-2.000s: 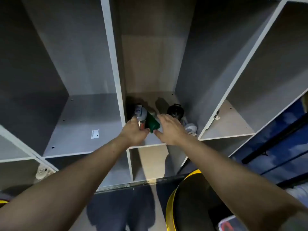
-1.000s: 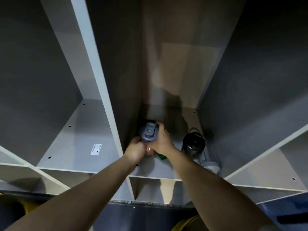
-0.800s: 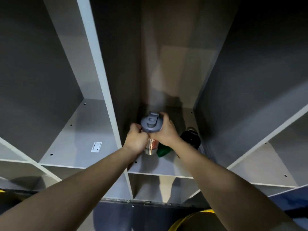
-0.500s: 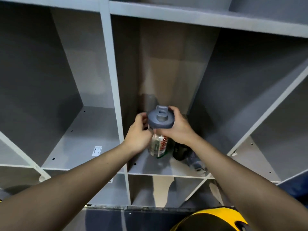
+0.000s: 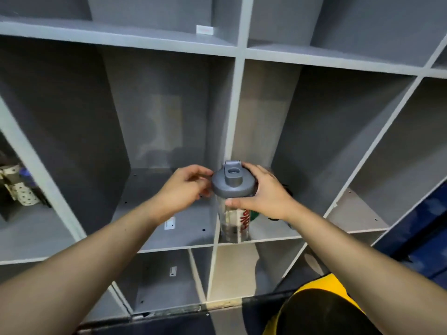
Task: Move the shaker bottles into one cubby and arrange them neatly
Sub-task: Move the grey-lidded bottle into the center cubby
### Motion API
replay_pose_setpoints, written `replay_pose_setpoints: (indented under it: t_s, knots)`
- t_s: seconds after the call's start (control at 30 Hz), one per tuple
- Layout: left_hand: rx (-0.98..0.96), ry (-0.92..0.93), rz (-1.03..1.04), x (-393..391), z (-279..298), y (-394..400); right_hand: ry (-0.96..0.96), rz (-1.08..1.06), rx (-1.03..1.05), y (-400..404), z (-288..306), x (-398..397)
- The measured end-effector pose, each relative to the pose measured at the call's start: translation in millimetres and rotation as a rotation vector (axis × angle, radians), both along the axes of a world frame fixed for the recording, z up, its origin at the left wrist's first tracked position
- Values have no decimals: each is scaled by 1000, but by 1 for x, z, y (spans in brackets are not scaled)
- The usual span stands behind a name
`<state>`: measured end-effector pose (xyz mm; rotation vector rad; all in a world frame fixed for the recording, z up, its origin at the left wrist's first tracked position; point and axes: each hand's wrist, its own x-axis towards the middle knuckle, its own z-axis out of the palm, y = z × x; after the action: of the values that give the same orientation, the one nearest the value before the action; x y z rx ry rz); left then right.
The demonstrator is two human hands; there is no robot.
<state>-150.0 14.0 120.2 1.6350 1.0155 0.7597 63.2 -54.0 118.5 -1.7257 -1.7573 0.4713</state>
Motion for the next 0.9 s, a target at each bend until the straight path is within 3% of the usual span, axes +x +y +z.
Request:
replay_pose_setpoints:
  t_s: [0.4,0.57,0.7,0.9]
  knots:
    - [-246,-75,264,-193,-41,55,79,10,-61,81,-48,-212]
    - [-444,-147,372,-218,-73,90,147,-15,-171,141,-92,-255]
    - [-589,-209,445,-224,-100,121,68,-23,-271,184,-120,-270]
    - [-678,-229,566,-217,-133,157,165,50,-373,231,-171,-274]
